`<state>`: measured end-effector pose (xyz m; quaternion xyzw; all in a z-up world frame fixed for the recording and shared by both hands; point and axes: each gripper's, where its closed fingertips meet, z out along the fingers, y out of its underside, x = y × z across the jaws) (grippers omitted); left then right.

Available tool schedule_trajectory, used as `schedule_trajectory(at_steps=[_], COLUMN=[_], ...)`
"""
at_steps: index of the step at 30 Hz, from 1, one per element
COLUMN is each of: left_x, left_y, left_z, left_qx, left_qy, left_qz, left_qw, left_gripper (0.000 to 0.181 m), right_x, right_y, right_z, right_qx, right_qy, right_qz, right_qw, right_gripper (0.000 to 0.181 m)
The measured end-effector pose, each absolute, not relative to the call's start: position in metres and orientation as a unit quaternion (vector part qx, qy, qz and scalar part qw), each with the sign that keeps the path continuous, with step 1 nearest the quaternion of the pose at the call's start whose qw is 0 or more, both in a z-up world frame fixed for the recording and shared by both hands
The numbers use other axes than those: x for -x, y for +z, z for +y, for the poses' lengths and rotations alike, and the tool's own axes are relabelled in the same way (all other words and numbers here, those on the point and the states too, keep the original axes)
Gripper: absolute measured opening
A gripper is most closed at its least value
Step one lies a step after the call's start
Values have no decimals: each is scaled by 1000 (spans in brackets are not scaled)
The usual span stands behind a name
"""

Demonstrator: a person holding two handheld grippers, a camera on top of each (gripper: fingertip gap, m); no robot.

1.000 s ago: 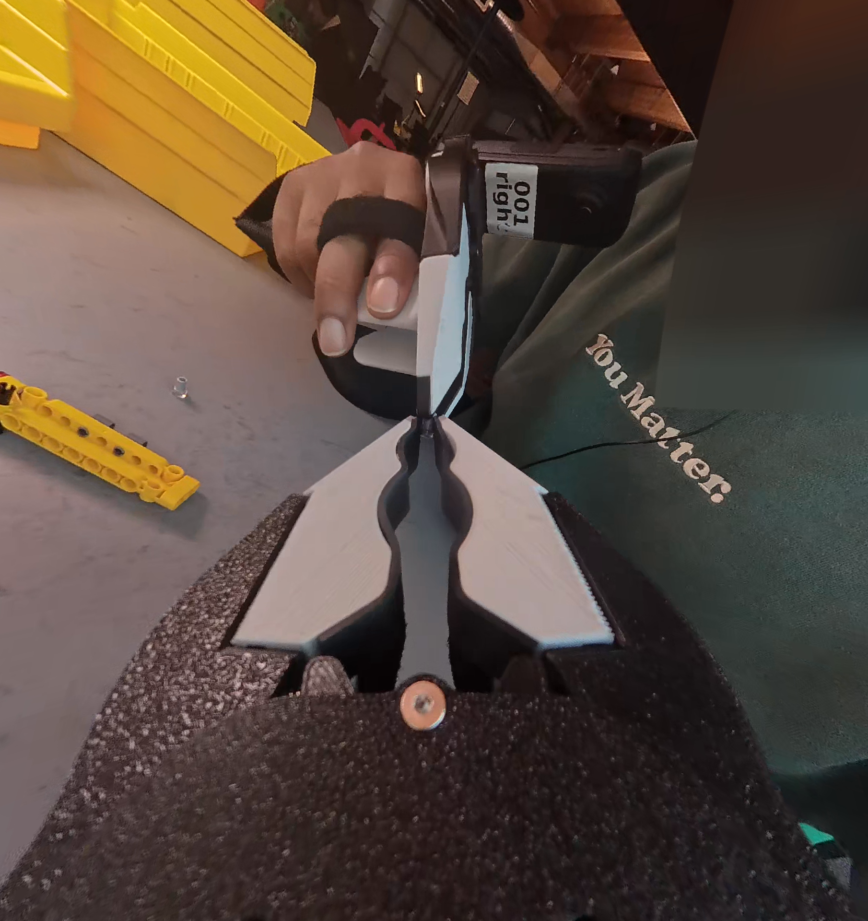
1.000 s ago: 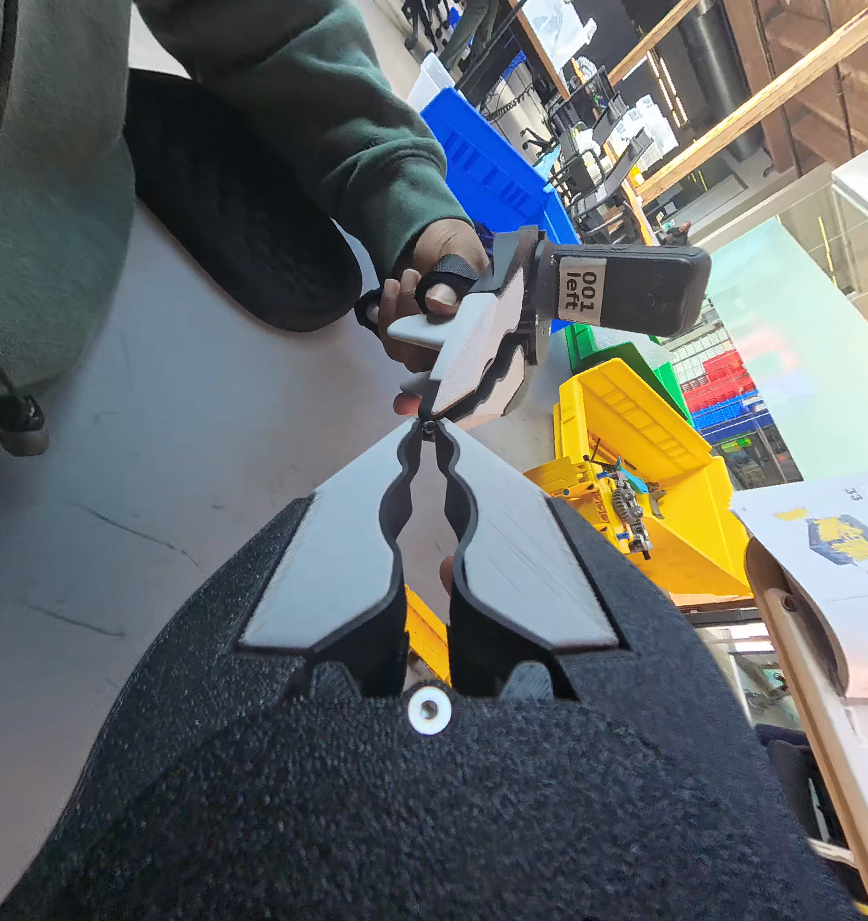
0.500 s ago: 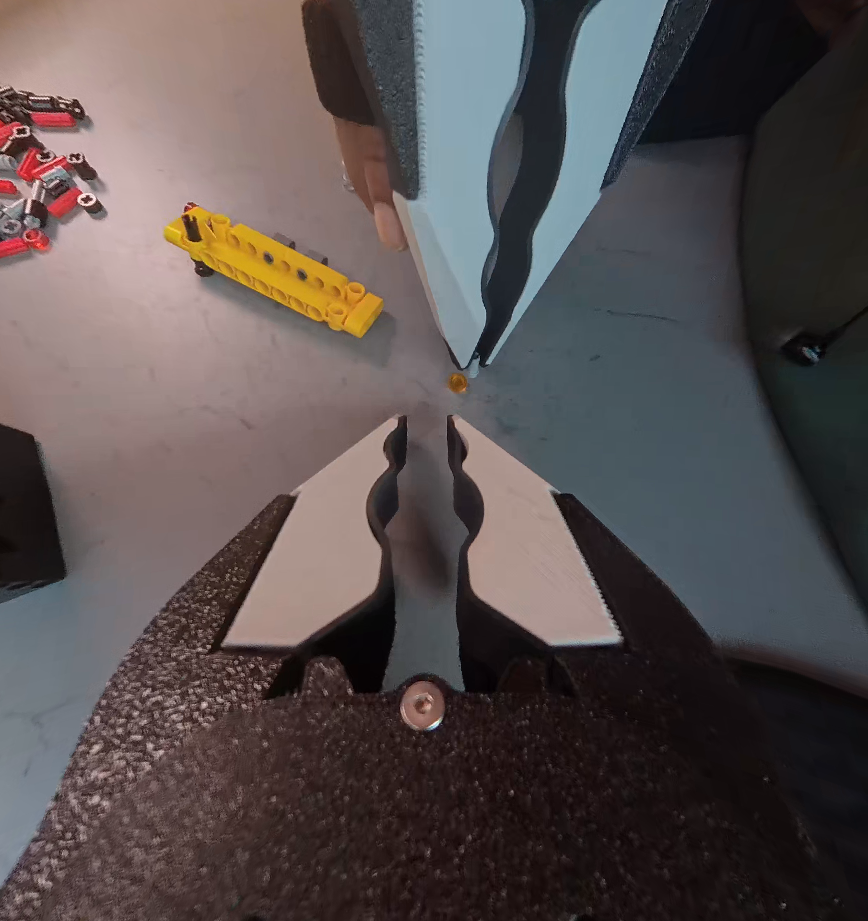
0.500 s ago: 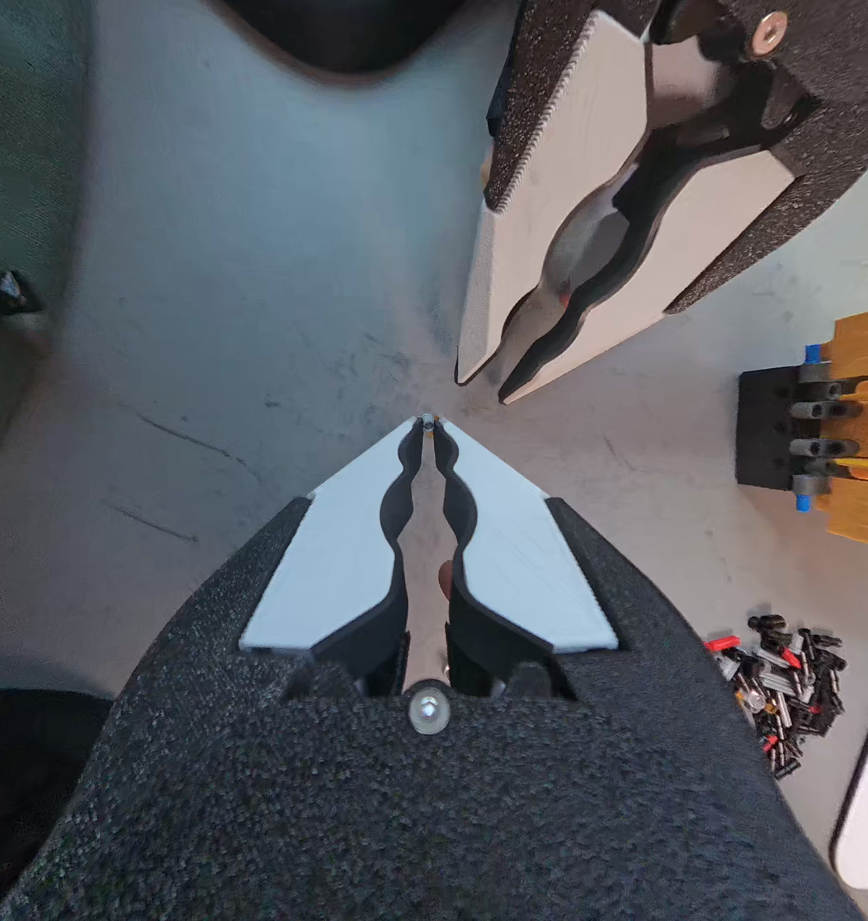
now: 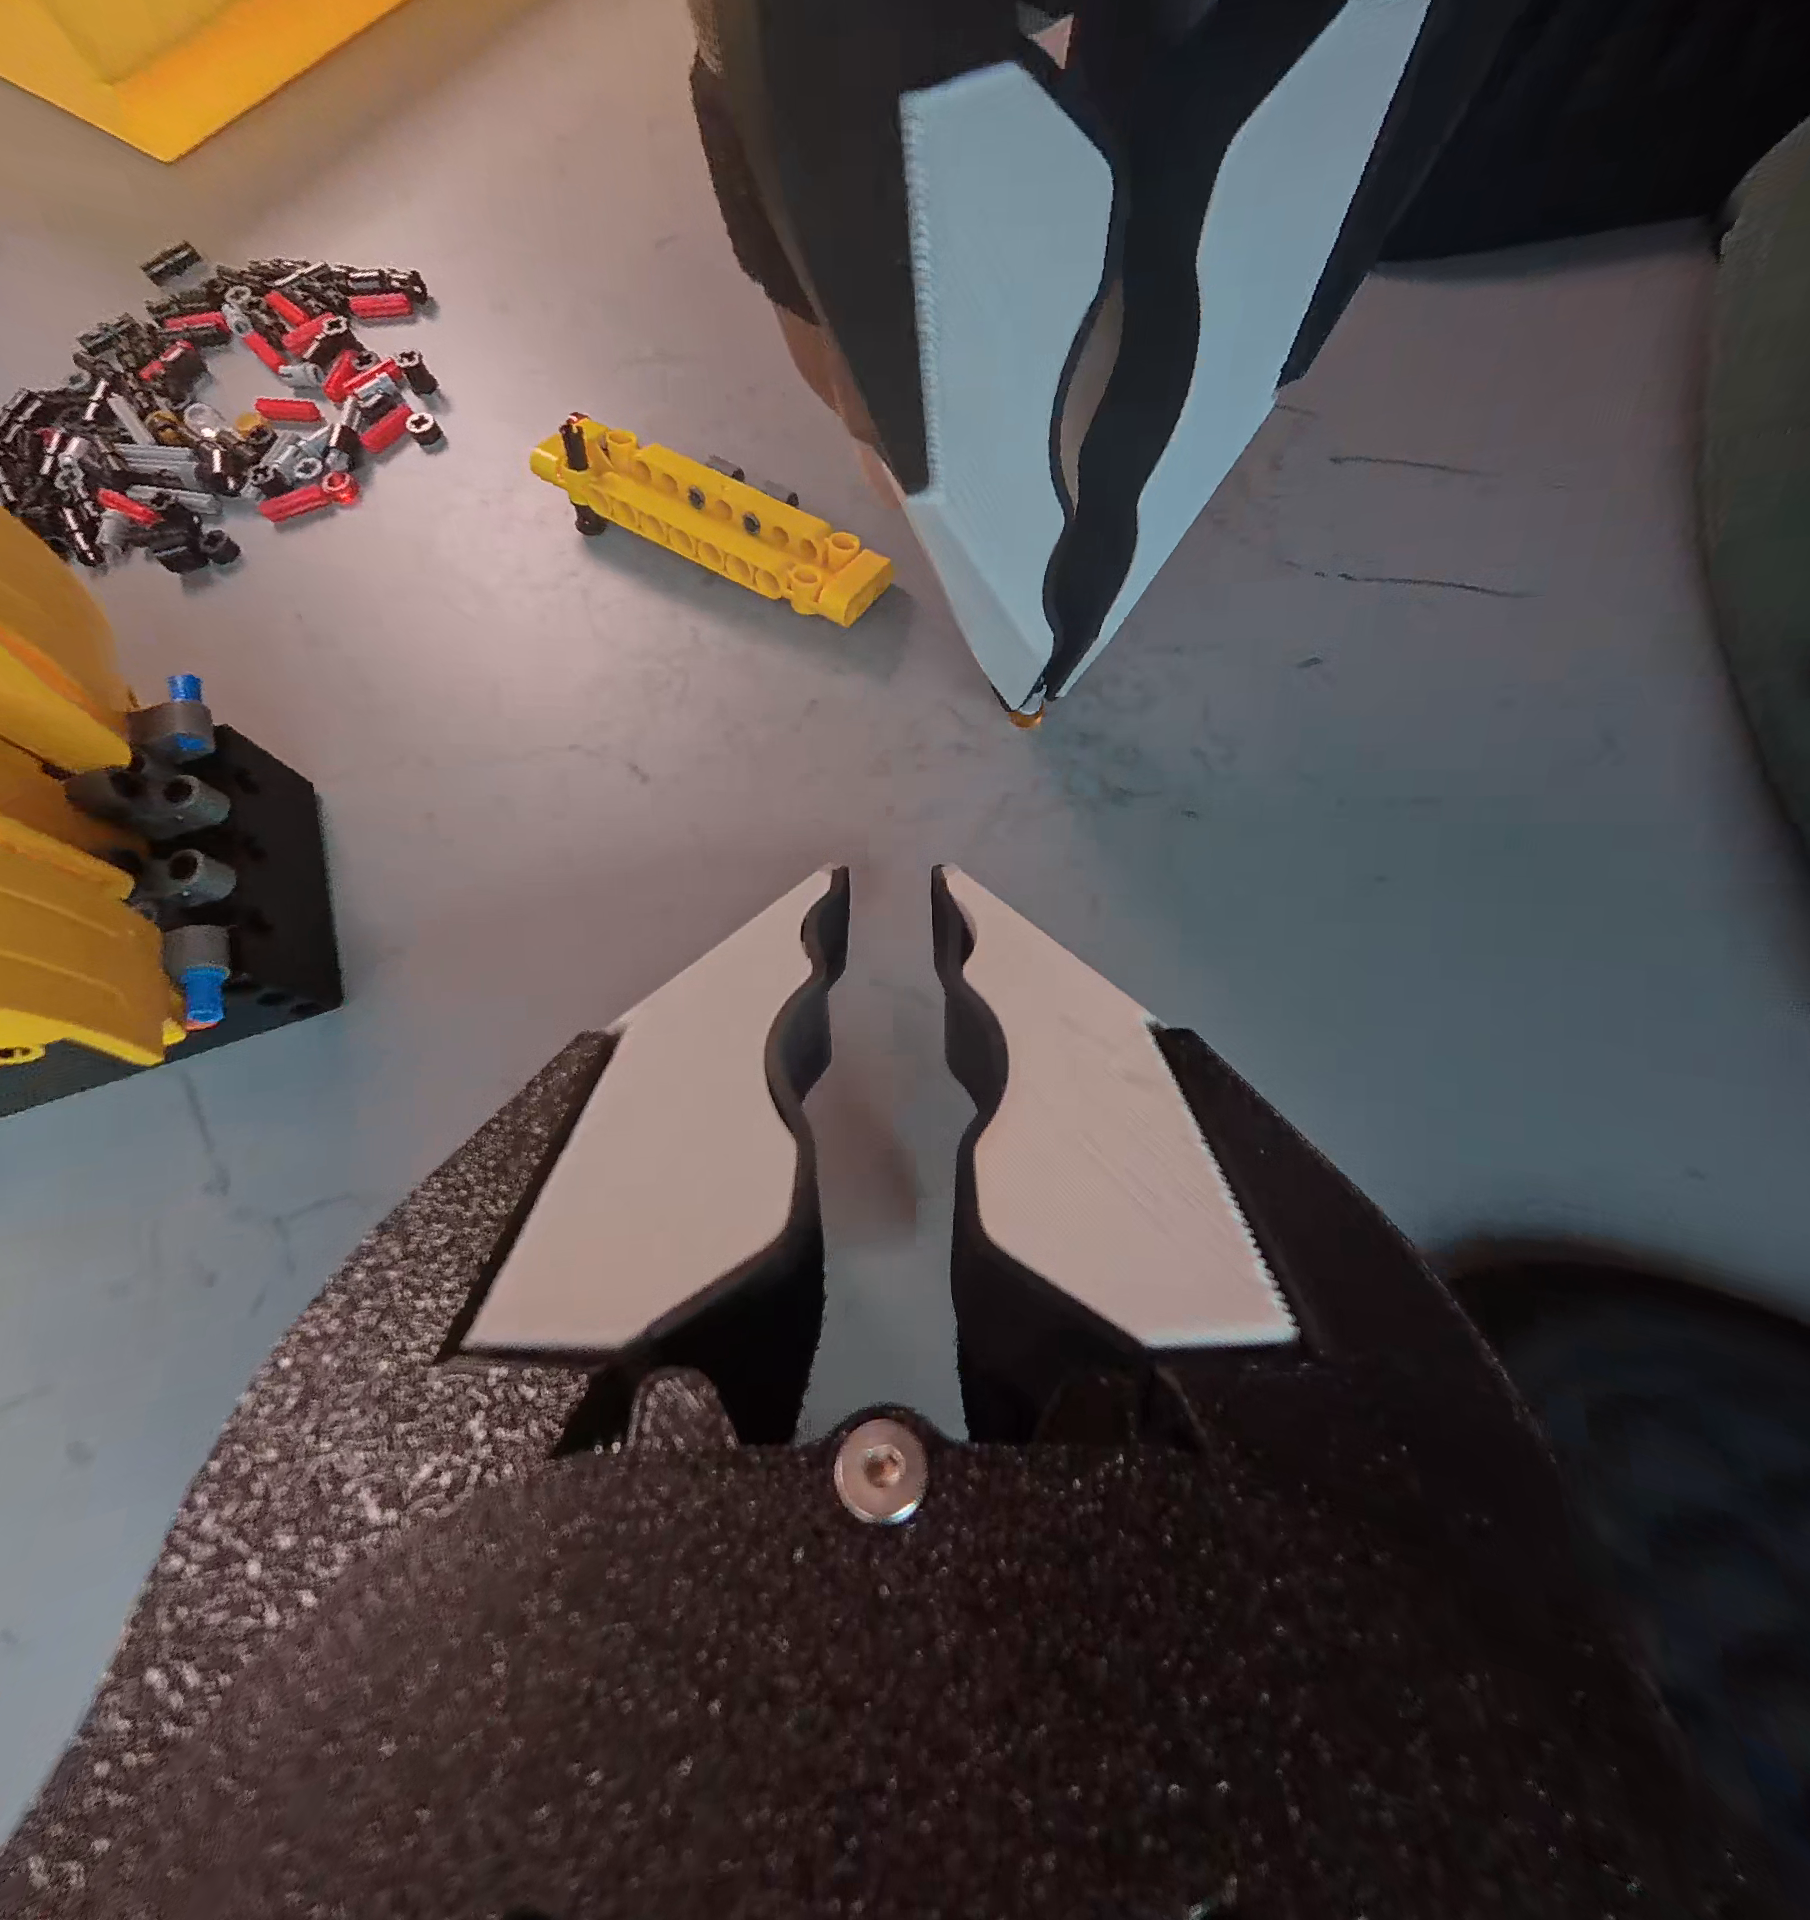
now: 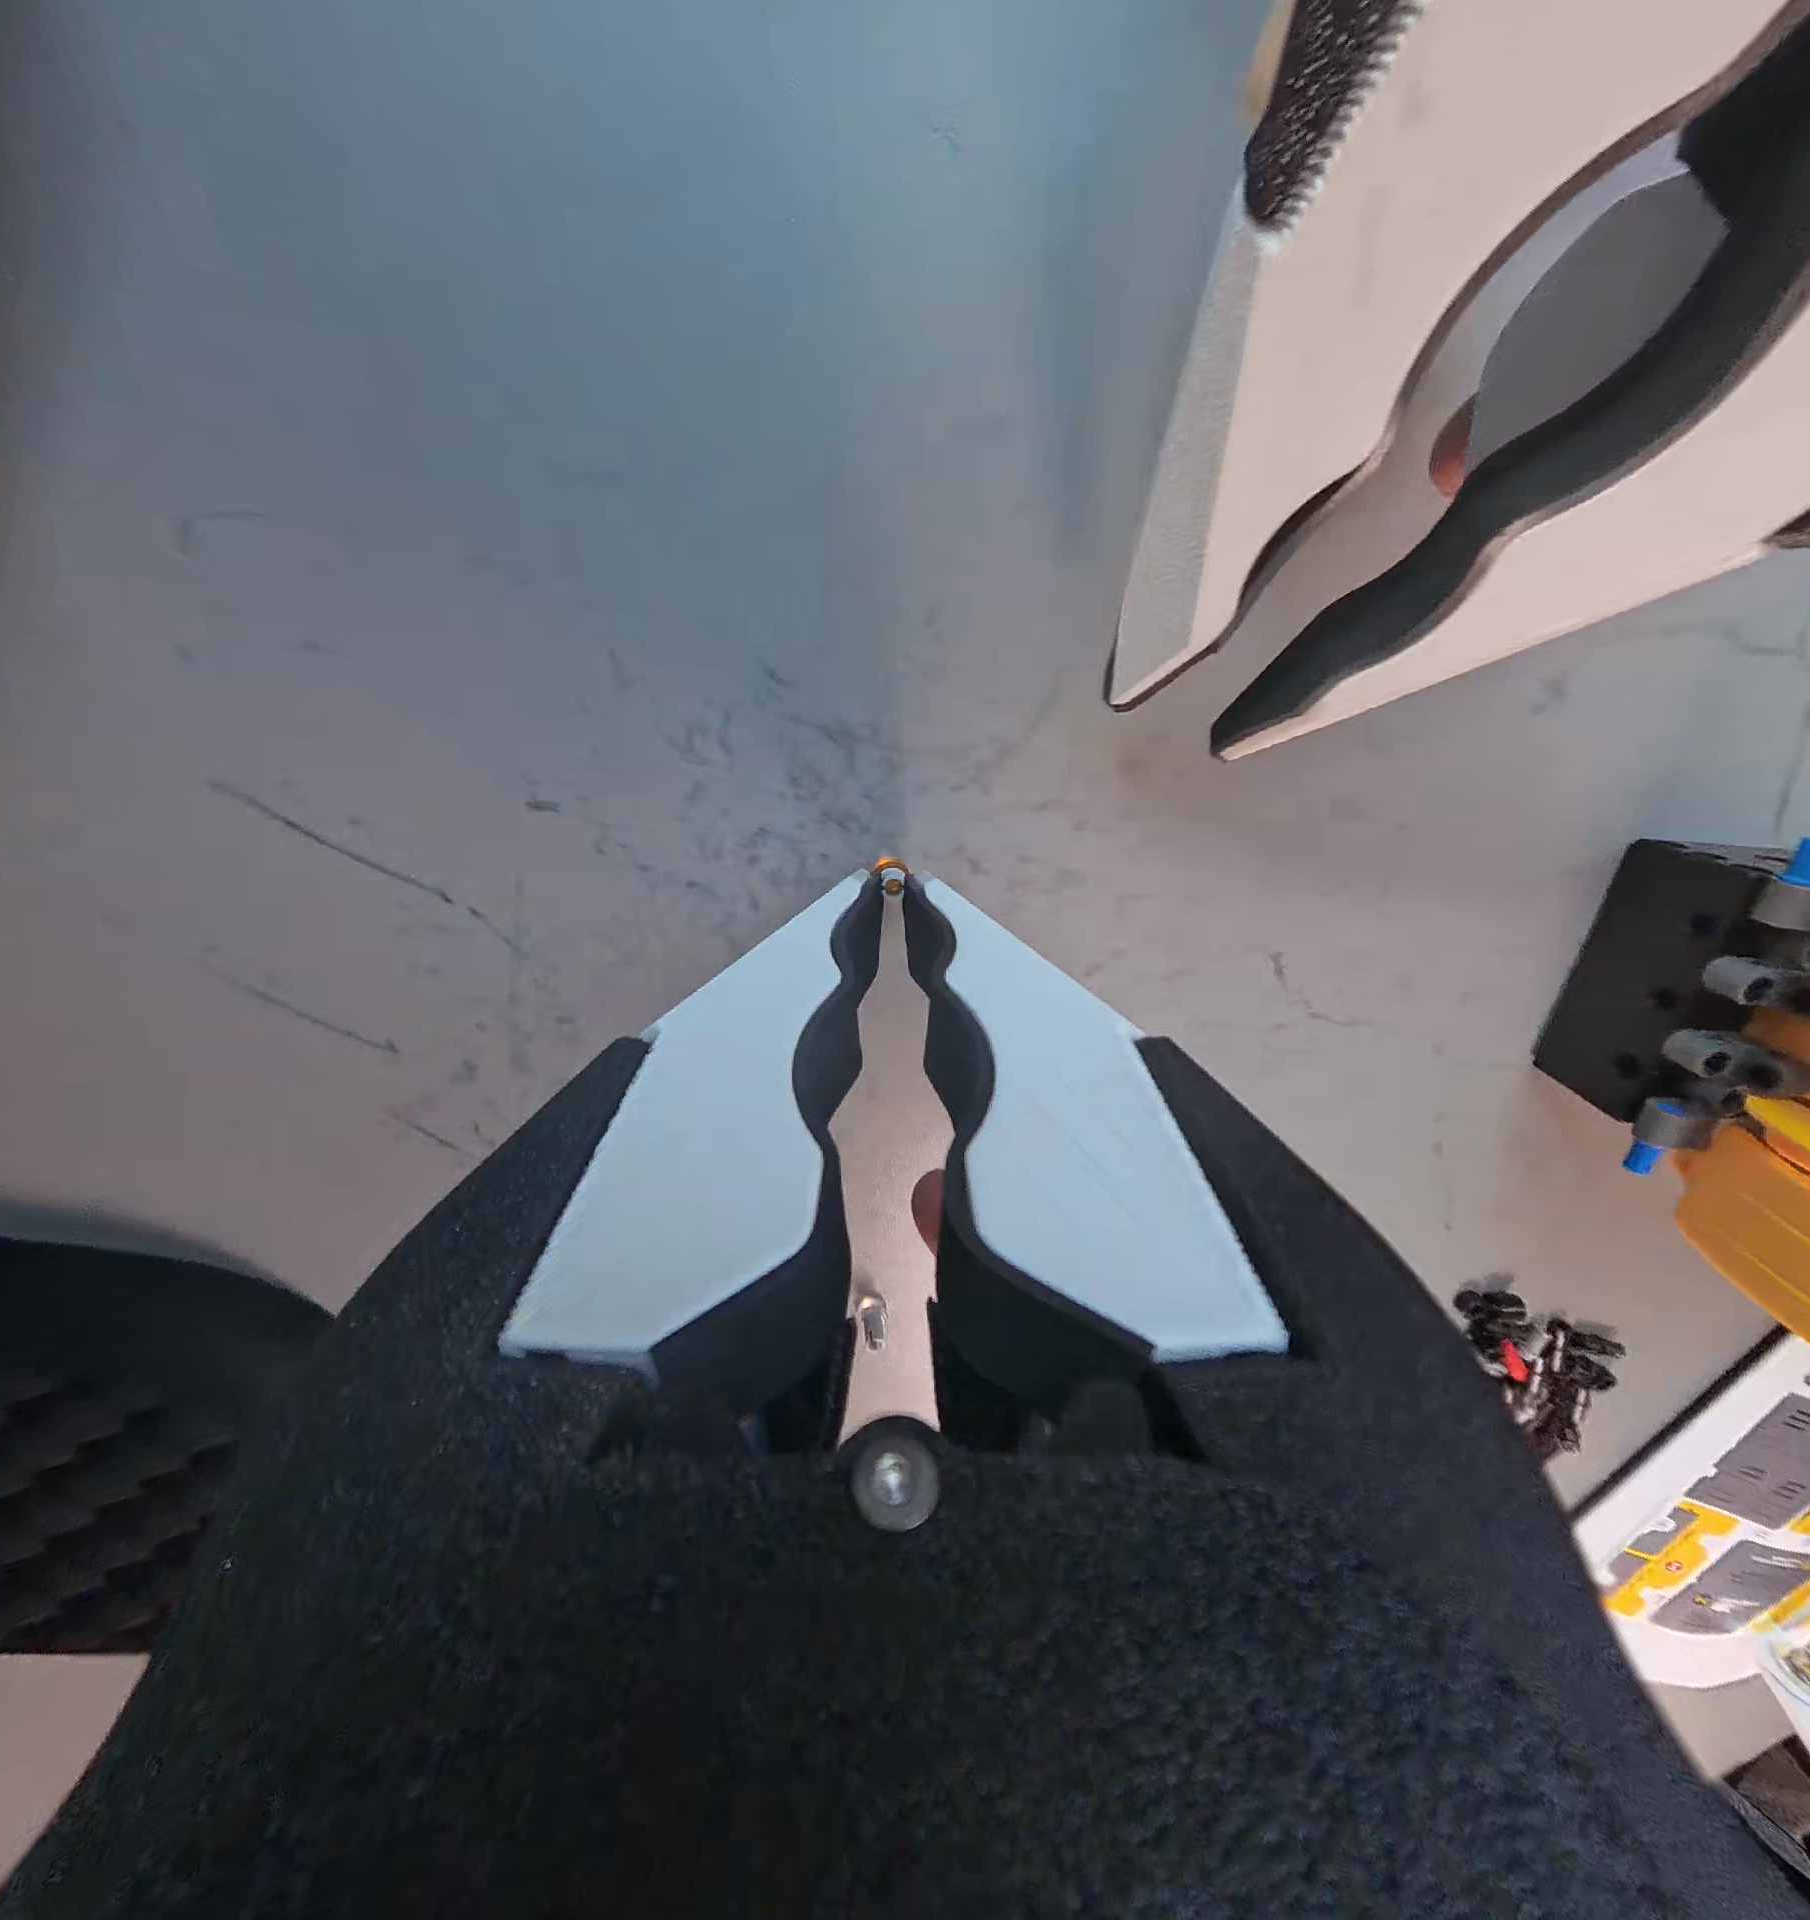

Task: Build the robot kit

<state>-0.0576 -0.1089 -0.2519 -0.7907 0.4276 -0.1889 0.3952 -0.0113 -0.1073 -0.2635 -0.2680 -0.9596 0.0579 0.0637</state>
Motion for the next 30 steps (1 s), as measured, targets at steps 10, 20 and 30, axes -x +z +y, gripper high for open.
schedule_trajectory(at_steps=[10, 20, 30], left_x=[69, 70, 71], left_y=[-251, -254, -257], left_z=[-113, -113, -113], left_qx=[788, 792, 796], left_qy=[-173, -165, -158], left_qz=[427, 428, 430], left_qw=[408, 402, 396], left_gripper=[14, 13, 13], right_x=[10, 5, 3], right_y=[-265, -265, -267], right_z=[-108, -105, -104], right_qx=[344, 444, 466], right_qy=[114, 223, 221], right_qz=[-931, -865, -853], right_qw=[41, 79, 78], right_gripper=[3, 3, 3])
